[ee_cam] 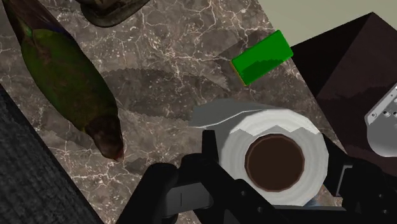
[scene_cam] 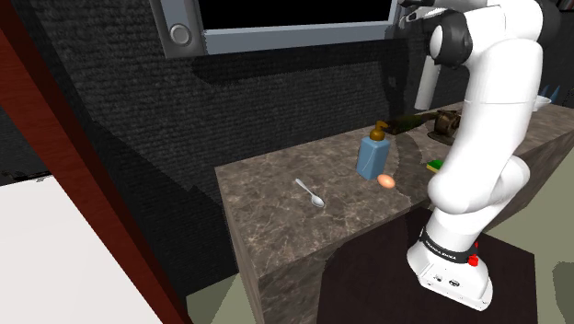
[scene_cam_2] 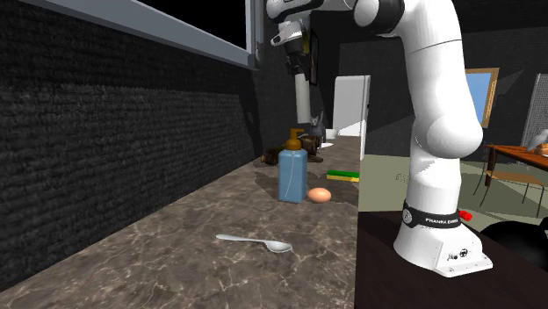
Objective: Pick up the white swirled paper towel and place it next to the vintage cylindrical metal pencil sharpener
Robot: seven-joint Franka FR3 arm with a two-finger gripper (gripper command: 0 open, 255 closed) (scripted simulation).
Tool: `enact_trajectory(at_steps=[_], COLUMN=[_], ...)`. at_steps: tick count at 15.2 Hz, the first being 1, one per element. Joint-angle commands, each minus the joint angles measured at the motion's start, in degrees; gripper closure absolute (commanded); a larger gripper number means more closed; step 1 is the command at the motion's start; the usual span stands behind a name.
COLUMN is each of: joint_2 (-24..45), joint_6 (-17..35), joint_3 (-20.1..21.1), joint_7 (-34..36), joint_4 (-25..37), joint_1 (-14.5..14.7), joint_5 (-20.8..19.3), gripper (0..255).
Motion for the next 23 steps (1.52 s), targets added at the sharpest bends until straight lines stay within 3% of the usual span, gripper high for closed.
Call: enact_trajectory(at_steps=[1, 11, 15, 18, 23], joint_2=[1.9, 12.8, 20.0, 26.9, 21.7], joint_6=[0.9, 3.5, 1.8, -1.9, 6.2], joint_3=[-1.1, -4.0, -3.7, -2.5, -3.5], joint_7=[-3.4, -17.4, -22.5, -25.2, -24.1], joint_4=[1.6, 12.1, 21.9, 33.6, 19.5], joint_1=[-2.7, -17.4, -25.8, -33.4, -28.2], joint_5=[1.1, 8.1, 12.4, 16.0, 13.4], gripper=[255, 255, 255, 255, 255])
